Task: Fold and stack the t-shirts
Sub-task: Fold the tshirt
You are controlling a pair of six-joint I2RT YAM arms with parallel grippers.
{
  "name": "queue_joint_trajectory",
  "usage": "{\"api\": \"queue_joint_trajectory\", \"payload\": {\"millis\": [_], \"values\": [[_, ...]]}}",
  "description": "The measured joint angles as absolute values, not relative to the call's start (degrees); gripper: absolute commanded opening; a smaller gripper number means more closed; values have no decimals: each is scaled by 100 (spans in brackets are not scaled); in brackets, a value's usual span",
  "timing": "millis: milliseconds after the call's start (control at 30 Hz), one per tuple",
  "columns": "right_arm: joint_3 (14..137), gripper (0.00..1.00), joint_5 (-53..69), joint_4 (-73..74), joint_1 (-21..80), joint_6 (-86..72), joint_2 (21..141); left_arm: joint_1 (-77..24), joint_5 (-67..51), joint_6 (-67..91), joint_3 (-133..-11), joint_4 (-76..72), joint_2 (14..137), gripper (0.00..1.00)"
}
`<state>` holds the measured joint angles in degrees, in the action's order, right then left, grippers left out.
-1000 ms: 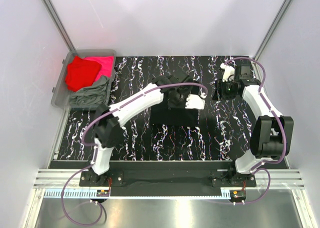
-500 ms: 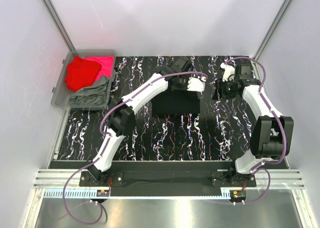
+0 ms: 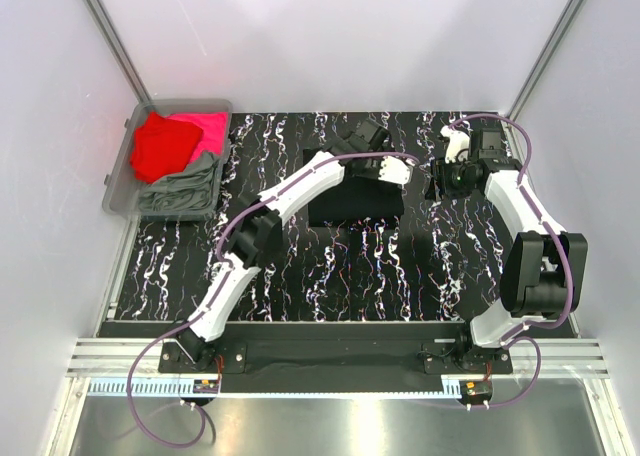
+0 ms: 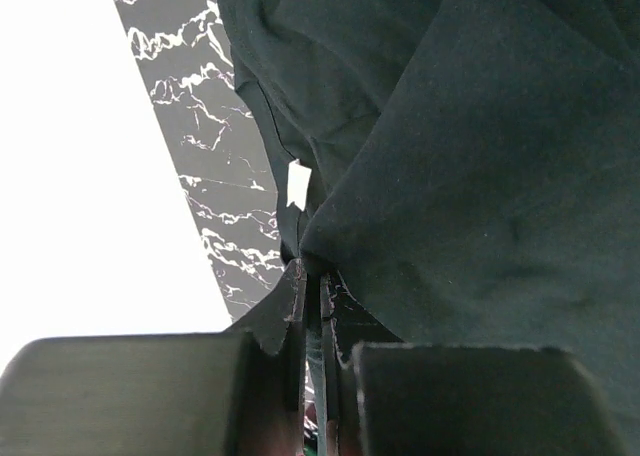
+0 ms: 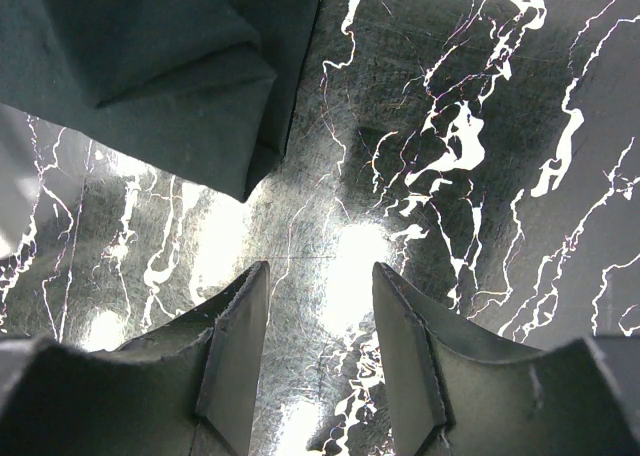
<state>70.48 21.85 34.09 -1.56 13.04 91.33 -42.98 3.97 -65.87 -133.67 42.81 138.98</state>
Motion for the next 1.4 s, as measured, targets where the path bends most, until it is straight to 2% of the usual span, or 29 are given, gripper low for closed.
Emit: {"api": "queue_joint_trajectory", "payload": {"millis": [267,533,833,1133,1400], "values": [[7046,53,2185,3404,-156,1299,9072,-4287,635,-6613,-13312,4091,13948,0],[6995,53,2182,3404,-156,1304,8897,-4449,624,-6117,-11557,4032,12835,0],[6705,53,2198,3380,-156,1297,8385,-5472,532,-5175,-10077,4066,10980,0],[6298,53,2202,3413,-156,1278,7679,-6514,502,-4530,-8971,4254,10521,0],[6099,53,2202,3441,-172,1278,7365,-7024,397,-3924,-8300,4506,10221,0]]}}
